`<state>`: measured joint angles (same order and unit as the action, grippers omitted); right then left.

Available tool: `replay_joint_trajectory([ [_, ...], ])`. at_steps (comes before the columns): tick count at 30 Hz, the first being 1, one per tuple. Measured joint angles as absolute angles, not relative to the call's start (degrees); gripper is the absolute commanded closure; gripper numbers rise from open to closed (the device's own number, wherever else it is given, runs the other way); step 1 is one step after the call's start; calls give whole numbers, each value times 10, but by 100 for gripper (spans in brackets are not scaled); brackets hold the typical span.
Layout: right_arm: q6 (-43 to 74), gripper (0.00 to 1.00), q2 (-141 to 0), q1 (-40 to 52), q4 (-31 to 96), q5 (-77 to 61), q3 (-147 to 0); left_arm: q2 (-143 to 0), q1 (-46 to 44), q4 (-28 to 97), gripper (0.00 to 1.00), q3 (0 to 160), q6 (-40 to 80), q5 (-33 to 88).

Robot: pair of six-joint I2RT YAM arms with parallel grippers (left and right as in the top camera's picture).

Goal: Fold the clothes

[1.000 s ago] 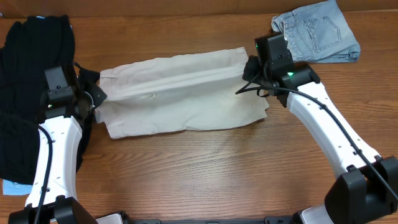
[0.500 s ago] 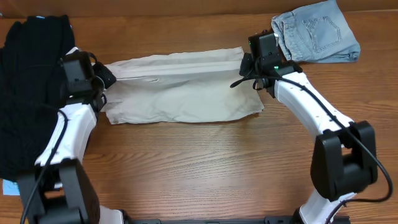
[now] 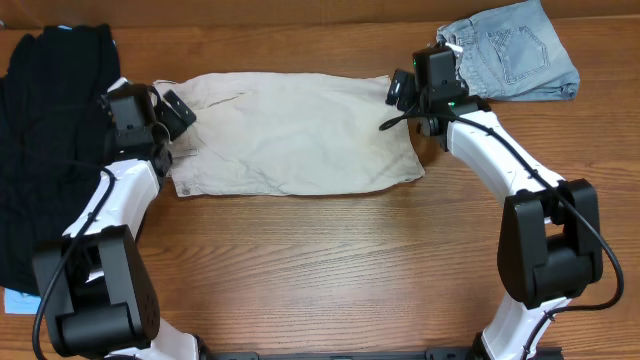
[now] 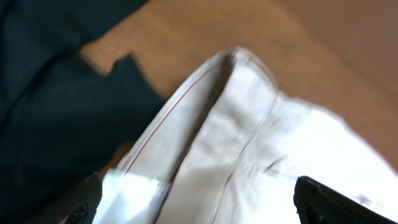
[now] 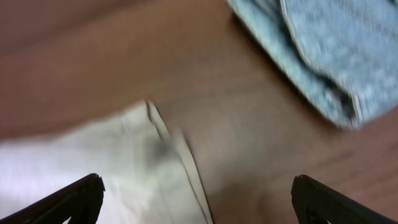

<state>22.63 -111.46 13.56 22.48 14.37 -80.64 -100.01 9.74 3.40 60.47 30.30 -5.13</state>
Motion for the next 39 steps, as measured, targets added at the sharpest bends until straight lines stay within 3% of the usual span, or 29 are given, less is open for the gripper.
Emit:
replay_joint_trajectory([
  [11, 222, 0, -1065, 136, 359, 87, -806, -943, 101, 258, 0, 619, 247, 20],
  [19, 183, 1, -1065, 136, 365, 46, -806, -1010, 101, 226, 0, 619, 176, 34],
  [21, 176, 6, -1066, 136, 360, 43, -806, -1031, 101, 196, 4, 619, 157, 35],
  [24, 170, 20, -1066, 136, 356, 38, -806, -1048, 98, 164, 18, 619, 131, 39],
  [28, 164, 37, -1079, 136, 344, 22, -806, -1062, 79, 149, 20, 619, 98, 35],
  [39, 164, 41, -1128, 136, 356, -31, -806, -1093, 29, 135, 19, 622, 74, -11],
])
